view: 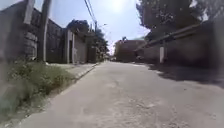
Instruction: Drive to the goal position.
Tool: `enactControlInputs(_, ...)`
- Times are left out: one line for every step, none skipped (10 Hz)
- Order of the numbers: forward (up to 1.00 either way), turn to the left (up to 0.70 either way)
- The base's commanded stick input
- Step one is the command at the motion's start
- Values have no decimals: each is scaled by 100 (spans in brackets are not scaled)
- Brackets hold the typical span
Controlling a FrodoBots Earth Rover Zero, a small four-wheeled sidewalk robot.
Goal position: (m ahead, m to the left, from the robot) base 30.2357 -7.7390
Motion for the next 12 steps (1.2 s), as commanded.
enactControlInputs(100, 2)
enactControlInputs(100, 2)
enactControlInputs(100, 2)
enactControlInputs(100, 2)
enactControlInputs(100, 2)
enactControlInputs(100, 2)
enactControlInputs(100, 2)
enactControlInputs(100, 2)
enactControlInputs(100, 2)
enactControlInputs(100, 2)
enactControlInputs(100, 2)
enactControlInputs(100, 2)
